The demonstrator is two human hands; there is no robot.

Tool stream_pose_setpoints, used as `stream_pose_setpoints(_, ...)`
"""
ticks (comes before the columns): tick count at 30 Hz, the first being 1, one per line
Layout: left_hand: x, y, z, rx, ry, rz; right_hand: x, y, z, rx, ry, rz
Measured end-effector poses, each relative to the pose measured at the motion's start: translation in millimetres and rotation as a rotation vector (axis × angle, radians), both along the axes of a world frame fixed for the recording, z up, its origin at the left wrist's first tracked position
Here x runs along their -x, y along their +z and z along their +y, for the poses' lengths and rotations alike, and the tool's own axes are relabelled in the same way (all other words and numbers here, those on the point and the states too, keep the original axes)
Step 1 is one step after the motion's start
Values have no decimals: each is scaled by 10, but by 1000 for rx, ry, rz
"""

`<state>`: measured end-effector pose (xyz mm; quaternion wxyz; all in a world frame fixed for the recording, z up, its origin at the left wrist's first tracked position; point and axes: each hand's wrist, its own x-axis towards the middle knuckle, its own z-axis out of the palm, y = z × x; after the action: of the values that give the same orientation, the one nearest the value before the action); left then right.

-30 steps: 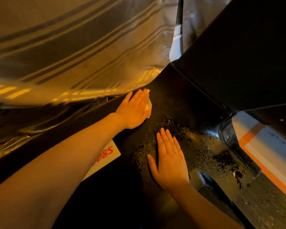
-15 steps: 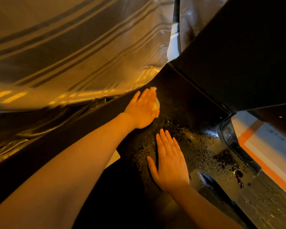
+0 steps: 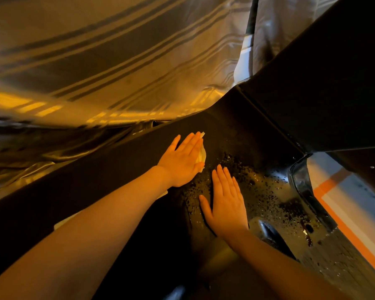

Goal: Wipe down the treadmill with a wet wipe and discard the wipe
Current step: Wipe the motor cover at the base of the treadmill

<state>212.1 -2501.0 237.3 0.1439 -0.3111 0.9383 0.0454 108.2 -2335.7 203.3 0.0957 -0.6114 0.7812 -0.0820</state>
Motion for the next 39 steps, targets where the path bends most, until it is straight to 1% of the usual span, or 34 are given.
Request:
stream_pose_setpoints(4, -234, -11, 248, 30, 88, 32, 62, 48, 9, -73, 55, -44)
stream_pose_setpoints(8, -292, -41, 480, 42, 230, 68, 77, 161, -46, -164, 69, -55)
stream_pose_setpoints(10, -300, -37, 548, 28, 306, 137, 69, 225, -62, -178, 57, -63)
stream_pose_setpoints(13, -407, -24, 699, 43, 448, 255, 68, 253, -60, -106, 82, -123)
stream_pose_setpoints(15, -566, -23, 809, 56, 565, 278, 50, 229, -112, -10, 157, -134)
stream_pose_setpoints(17, -752, -49, 900, 53, 654, 260, -13, 222, -243, 69, 193, -191)
stream_pose_setpoints(20, -944, -118, 969, 55, 652, 250, -168, 254, -515, 77, 222, -261)
stream_pose_setpoints(22, -973, -148, 988, 87, 631, 267, -270, 270, -678, 52, 283, -212)
stream_pose_setpoints(24, -970, -166, 996, 106, 632, 285, -329, 256, -786, -19, 341, -131)
stream_pose_setpoints(27, -986, -224, 999, 115, 628, 279, -322, 205, -764, -56, 421, -20)
stream_pose_setpoints(29, -993, -223, 988, 119, 623, 291, -303, 167, -627, -60, 492, 11)
stream_pose_setpoints(31, -1007, -216, 977, 98, 604, 289, -299, 151, -470, -72, 547, -4)
stream_pose_setpoints(34, -1090, -202, 1002, 119, 643, 316, -331, 186, -431, -66, 506, -101)
stream_pose_setpoints(36, -1162, -190, 1065, 120, 684, 323, -359, 204, -484, -1, 442, -161)
stream_pose_setpoints(39, -1188, -195, 1127, 110, 710, 343, -405, 211, -496, 108, 365, -189)
